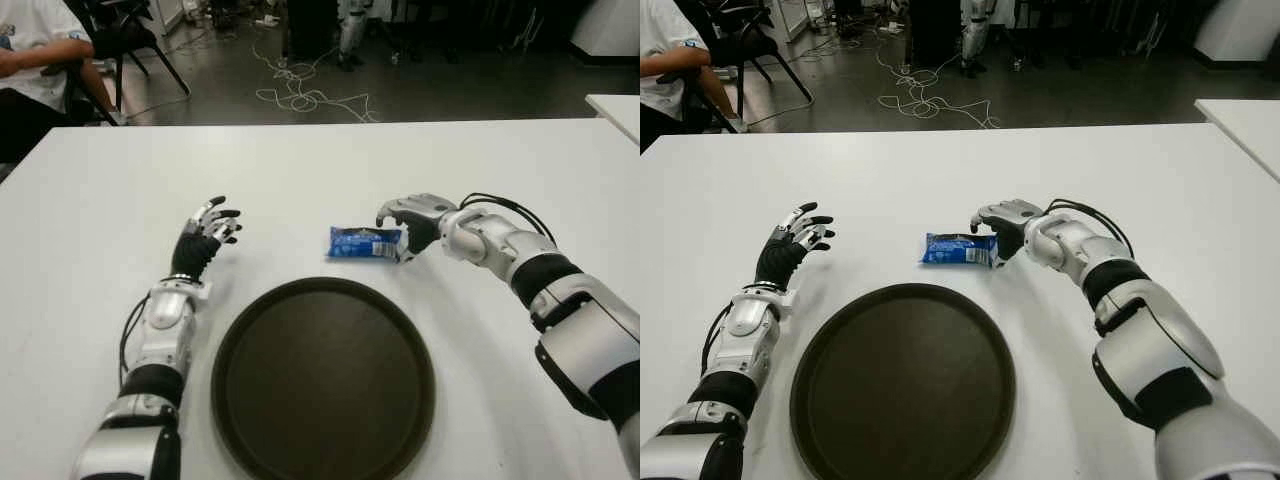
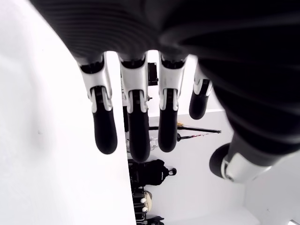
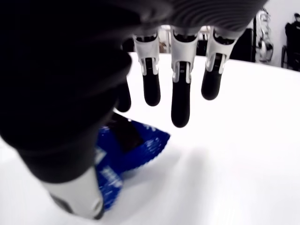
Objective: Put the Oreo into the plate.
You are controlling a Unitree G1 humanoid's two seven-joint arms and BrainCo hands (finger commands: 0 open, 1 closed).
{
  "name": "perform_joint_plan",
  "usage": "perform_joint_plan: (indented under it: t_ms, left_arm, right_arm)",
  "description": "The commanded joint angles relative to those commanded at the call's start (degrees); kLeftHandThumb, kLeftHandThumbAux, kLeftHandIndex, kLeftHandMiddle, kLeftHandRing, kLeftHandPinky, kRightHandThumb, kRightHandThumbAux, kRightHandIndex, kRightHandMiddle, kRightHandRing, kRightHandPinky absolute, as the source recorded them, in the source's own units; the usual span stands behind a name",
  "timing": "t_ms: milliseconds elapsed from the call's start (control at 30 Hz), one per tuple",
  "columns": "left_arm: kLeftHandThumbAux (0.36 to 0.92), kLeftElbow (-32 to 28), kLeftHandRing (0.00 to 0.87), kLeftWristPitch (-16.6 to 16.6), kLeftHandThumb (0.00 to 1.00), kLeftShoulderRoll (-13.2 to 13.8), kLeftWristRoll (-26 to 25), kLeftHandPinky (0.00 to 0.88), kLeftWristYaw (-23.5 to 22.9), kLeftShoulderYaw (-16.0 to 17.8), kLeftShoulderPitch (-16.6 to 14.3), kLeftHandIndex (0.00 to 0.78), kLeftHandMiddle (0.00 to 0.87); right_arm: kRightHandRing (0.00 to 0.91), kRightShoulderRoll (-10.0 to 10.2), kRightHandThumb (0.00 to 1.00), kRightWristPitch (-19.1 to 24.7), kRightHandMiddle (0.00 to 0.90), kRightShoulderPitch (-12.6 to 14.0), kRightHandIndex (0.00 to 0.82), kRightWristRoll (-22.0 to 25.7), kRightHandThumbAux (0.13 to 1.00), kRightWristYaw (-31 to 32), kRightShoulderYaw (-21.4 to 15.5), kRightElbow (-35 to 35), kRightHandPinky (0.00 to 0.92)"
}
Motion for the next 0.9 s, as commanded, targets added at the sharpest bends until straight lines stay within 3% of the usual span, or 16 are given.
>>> perform_joint_plan:
  t_ms: [900]
  left_arm:
    - [0.612,0.3,0.348,-0.4,0.232,-0.1,0.4,0.39,0.6,-0.1,-0.3,0.175,0.32]
  right_arm:
    - [0.693,0.5,0.169,1.4,0.701,0.5,0.547,0.5,0.836,-1.8,-0.7,0.2,0.635]
